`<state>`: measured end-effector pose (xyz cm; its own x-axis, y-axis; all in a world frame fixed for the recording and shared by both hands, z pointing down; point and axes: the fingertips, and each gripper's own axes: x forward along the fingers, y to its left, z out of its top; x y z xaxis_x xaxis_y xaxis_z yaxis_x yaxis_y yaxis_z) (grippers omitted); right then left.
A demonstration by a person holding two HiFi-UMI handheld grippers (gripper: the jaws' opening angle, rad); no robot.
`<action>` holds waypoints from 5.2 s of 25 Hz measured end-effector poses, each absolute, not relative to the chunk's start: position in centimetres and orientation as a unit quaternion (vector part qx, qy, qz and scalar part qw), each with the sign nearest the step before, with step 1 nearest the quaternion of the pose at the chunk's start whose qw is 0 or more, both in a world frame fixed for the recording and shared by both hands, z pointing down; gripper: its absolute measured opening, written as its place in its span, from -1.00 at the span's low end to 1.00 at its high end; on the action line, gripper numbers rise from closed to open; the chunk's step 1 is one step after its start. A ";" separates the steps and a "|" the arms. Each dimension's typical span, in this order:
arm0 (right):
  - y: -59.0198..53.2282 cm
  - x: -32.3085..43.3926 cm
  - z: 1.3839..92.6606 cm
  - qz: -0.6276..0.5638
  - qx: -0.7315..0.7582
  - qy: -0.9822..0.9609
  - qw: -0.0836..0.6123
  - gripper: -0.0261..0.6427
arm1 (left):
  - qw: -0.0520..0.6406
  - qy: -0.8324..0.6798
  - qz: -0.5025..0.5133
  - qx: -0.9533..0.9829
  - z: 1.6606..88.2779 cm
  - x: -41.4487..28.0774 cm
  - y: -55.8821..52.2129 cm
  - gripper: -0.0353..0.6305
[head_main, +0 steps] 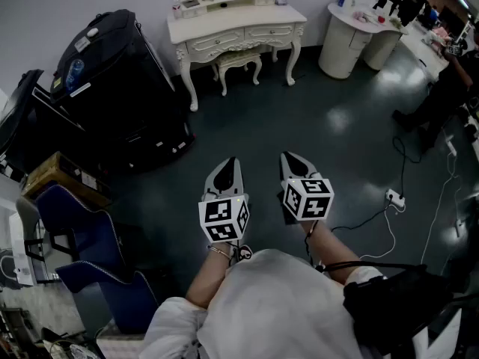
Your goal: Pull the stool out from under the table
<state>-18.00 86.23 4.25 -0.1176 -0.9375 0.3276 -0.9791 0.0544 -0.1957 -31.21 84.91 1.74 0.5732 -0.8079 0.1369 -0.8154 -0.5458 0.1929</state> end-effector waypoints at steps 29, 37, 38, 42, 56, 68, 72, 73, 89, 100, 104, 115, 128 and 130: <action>80.9 -18.7 7.1 0.221 0.680 -0.694 0.078 -0.93 | 0.151 -0.464 0.035 0.872 5.4 -35.6 78.1 -0.88; 76.0 -16.2 8.8 0.233 0.685 -0.686 0.070 -0.93 | 0.144 -0.461 0.036 0.875 5.6 -33.4 73.0 -0.88; 75.3 -15.7 8.9 0.237 0.686 -0.684 0.068 -0.93 | 0.144 -0.463 0.036 0.874 5.6 -33.0 72.2 -0.88; 71.4 -13.4 8.6 0.244 0.681 -0.688 0.064 -0.93 | 0.145 -0.467 0.037 0.872 5.2 -30.9 68.5 -0.88; 56.1 -6.8 6.8 0.247 0.651 -0.714 0.071 -0.93 | 0.136 -0.494 0.035 0.858 3.1 -24.0 55.5 -0.88; 48.4 -0.5 8.5 0.265 0.649 -0.709 0.077 -0.93 | 0.149 -0.522 0.044 0.839 4.1 -20.2 47.2 -0.88; 46.4 1.2 8.6 0.267 0.648 -0.709 0.079 -0.93 | 0.156 -0.522 0.048 0.837 4.7 -18.6 45.3 -0.88; 46.0 1.5 8.7 0.266 0.647 -0.710 0.081 -0.93 | 0.158 -0.522 0.050 0.837 4.9 -18.2 44.9 -0.88; 43.1 4.0 10.7 0.280 0.642 -0.707 0.100 -0.93 | 0.166 -0.555 0.060 0.813 6.3 -18.8 40.6 -0.88; 35.1 6.2 11.0 0.276 0.649 -0.702 0.097 -0.93 | 0.159 -0.555 0.056 0.814 6.6 -17.3 31.6 -0.88; 30.9 6.7 10.2 0.273 0.649 -0.703 0.098 -0.93 | 0.154 -0.550 0.054 0.819 5.7 -16.2 27.6 -0.88; 22.6 6.7 11.6 0.294 0.641 -0.700 0.113 -0.93 | 0.168 -0.540 0.073 0.822 7.2 -14.8 19.3 -0.88; 14.6 6.7 12.6 0.298 0.643 -0.687 0.160 -0.93 | 0.206 -0.523 0.077 0.824 10.6 -13.9 9.3 -0.88; 14.3 7.5 13.2 0.304 0.648 -0.679 0.163 -0.93 | 0.213 -0.516 0.084 0.826 11.4 -13.2 8.7 -0.88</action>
<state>7.50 14.29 13.23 -0.1076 -0.7808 0.6154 -0.9792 -0.0237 -0.2013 -13.16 8.73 11.39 0.4534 -0.8162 0.3581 -0.8876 -0.3772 0.2642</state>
